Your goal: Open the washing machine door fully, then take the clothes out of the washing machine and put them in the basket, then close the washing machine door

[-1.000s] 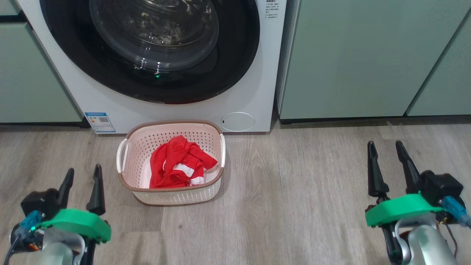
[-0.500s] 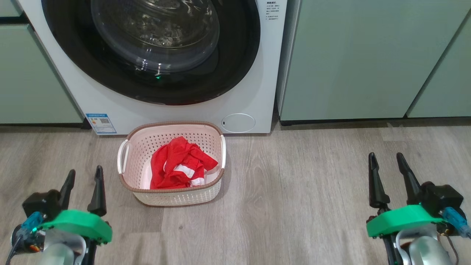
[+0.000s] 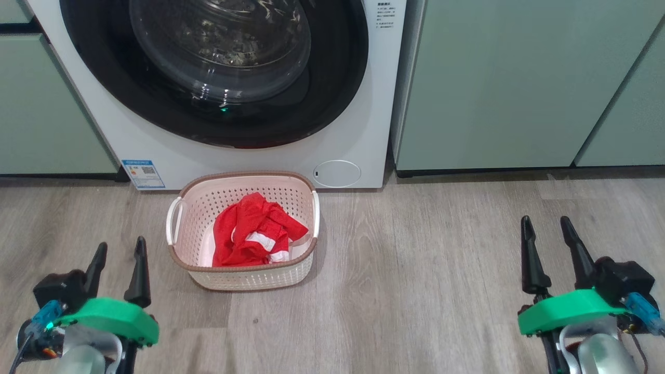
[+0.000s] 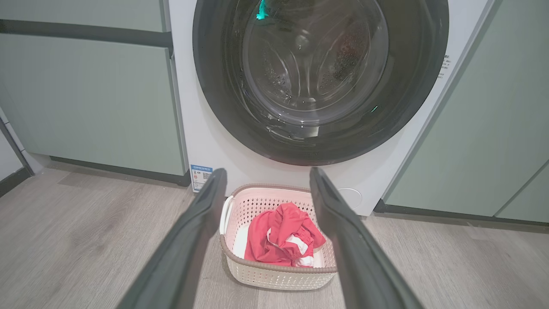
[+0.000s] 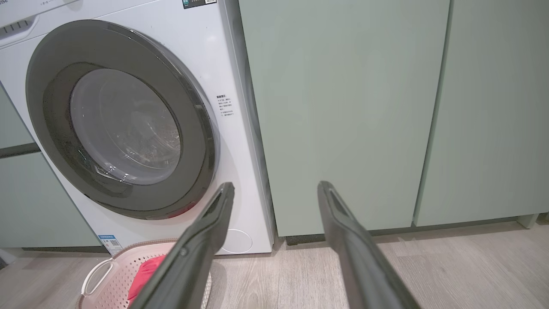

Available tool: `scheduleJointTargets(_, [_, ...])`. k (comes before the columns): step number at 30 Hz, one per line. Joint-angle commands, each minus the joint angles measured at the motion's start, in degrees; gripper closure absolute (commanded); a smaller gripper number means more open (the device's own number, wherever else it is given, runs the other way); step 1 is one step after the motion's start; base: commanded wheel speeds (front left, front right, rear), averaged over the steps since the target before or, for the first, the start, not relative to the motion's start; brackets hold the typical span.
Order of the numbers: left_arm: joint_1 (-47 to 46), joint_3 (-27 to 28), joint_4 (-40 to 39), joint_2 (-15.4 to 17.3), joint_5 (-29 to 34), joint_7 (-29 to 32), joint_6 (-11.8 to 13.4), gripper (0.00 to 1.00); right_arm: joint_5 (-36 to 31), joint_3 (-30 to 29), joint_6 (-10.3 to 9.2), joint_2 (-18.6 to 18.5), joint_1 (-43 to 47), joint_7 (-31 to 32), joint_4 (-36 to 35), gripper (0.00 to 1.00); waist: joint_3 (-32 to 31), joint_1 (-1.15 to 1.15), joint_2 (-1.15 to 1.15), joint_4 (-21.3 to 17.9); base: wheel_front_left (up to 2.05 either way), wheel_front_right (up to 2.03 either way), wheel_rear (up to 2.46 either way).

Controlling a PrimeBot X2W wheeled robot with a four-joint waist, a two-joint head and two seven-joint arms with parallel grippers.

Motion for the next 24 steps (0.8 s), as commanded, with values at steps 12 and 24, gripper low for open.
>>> scheduleJointTargets(12, [0.1, -0.4, 0.9, -0.2, -0.7, 0.1, 0.1, 1.0, 0.1, 0.1, 0.0, 0.0, 0.0, 0.0, 0.7, 1.0, 0.2, 0.0, 0.0, 0.0, 0.0, 0.0, 0.0])
scheduleJointTargets(24, [1.3, -0.1, 1.0, -1.7, -7.1, 2.1, 0.0, 1.0, 7.1, -0.6, 0.0, 0.1, 0.6, 2.0, 2.2, 1.0, 0.4, 0.0, 0.0, 0.1, 0.0, 0.0, 0.0])
